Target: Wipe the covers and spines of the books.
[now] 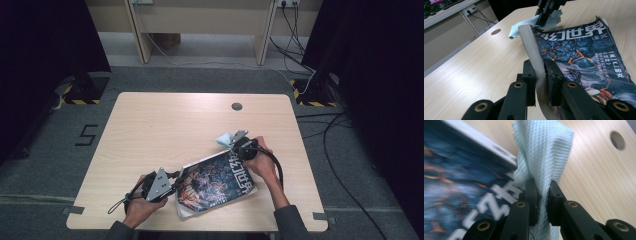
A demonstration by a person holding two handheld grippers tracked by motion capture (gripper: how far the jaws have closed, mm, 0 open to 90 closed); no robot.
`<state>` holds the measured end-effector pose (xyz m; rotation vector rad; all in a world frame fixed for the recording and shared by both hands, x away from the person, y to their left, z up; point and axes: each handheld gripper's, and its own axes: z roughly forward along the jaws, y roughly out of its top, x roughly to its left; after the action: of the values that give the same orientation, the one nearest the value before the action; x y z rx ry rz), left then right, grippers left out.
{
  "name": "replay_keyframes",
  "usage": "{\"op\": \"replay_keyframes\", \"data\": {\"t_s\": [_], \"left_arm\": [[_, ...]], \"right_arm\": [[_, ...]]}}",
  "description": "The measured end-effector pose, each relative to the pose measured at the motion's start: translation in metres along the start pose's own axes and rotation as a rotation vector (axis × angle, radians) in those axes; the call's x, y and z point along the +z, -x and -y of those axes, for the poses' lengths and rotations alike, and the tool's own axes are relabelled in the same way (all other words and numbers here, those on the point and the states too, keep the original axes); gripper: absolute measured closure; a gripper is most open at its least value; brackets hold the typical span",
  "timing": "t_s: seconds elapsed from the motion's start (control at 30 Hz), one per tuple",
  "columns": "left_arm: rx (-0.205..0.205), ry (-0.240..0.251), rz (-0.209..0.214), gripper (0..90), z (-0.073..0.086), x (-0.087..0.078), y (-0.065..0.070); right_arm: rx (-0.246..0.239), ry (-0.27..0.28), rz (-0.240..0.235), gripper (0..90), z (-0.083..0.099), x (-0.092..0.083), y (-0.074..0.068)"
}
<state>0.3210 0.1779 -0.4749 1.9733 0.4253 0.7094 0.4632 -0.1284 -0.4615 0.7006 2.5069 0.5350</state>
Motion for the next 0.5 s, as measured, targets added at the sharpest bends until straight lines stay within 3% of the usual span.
{"op": "replay_keyframes", "data": {"t_s": [0.07,0.13,0.17,0.33,0.5], "left_arm": [[-0.004,-0.001,0.000,79.8,0.000,0.000,0.000],[-0.002,-0.001,-0.001,79.8,0.000,0.000,0.000],[-0.005,-0.003,0.000,79.7,0.000,0.000,-0.001],[-0.004,-0.001,-0.003,79.7,0.000,0.001,0.000],[0.014,0.006,-0.002,80.1,-0.002,0.000,0.002]], "right_arm": [[0.053,-0.013,0.022,81.8,0.008,0.003,0.006],[0.066,-0.001,0.037,81.8,0.016,0.003,0.017],[0.102,0.003,0.040,81.8,0.018,0.000,0.019],[0.097,0.070,0.047,81.8,0.014,-0.016,0.024],[0.035,0.064,0.002,81.8,0.000,-0.011,0.005]]}}
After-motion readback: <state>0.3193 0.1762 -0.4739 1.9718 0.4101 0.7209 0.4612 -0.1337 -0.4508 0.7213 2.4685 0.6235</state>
